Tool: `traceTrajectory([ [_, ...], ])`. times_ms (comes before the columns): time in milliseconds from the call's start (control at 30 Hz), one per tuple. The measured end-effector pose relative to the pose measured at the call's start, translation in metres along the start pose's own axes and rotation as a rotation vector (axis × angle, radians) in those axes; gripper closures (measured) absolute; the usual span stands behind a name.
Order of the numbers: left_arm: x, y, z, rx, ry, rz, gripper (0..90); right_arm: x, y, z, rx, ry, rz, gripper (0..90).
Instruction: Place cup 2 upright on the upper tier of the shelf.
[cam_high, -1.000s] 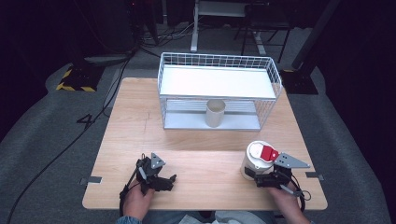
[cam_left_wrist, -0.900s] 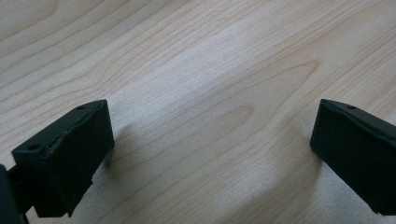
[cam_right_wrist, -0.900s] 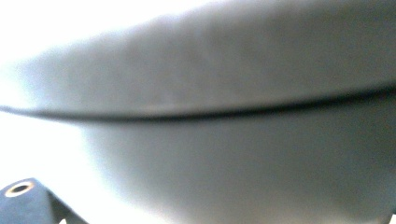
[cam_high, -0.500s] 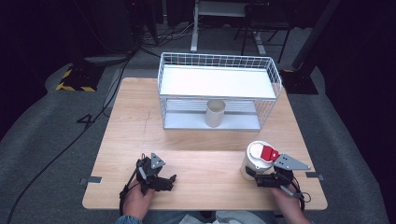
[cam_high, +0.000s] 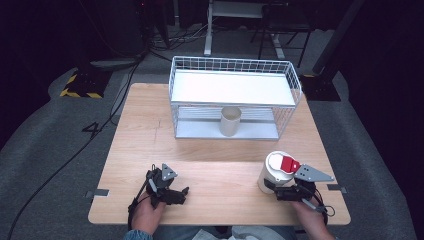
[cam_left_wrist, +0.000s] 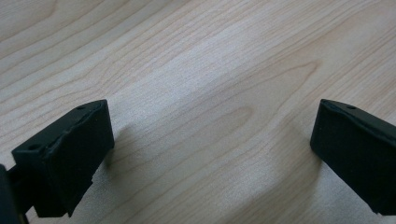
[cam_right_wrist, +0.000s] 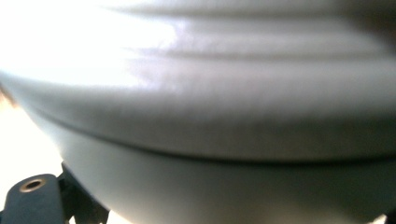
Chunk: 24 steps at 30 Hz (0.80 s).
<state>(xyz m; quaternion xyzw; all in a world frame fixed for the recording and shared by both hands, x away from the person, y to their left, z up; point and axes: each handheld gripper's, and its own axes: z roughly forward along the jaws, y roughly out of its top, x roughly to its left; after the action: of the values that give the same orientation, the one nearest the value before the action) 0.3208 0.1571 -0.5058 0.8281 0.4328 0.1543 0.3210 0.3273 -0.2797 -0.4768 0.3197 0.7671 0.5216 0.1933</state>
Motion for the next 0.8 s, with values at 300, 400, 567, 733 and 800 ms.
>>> traceTrajectory([
  [300,0.000,0.000,0.000,0.000,0.000,0.000,0.0,-0.008,0.013,-0.008,-0.001,0.001,0.010,13.2],
  [400,0.000,0.000,0.000,0.000,0.000,0.000,0.0,-0.010,0.018,-0.010,-0.002,0.004,-0.002,13.2],
  [567,0.000,0.000,0.000,0.000,0.000,0.000,0.0,-0.011,0.029,-0.014,0.001,0.019,-0.004,13.3],
  [733,0.000,0.000,0.000,0.000,0.000,0.000,0.0,-0.012,0.038,-0.015,0.004,0.034,-0.002,13.3],
  [800,0.000,0.000,0.000,0.000,0.000,0.000,0.0,-0.012,0.042,-0.016,0.002,0.038,-0.010,13.3],
])
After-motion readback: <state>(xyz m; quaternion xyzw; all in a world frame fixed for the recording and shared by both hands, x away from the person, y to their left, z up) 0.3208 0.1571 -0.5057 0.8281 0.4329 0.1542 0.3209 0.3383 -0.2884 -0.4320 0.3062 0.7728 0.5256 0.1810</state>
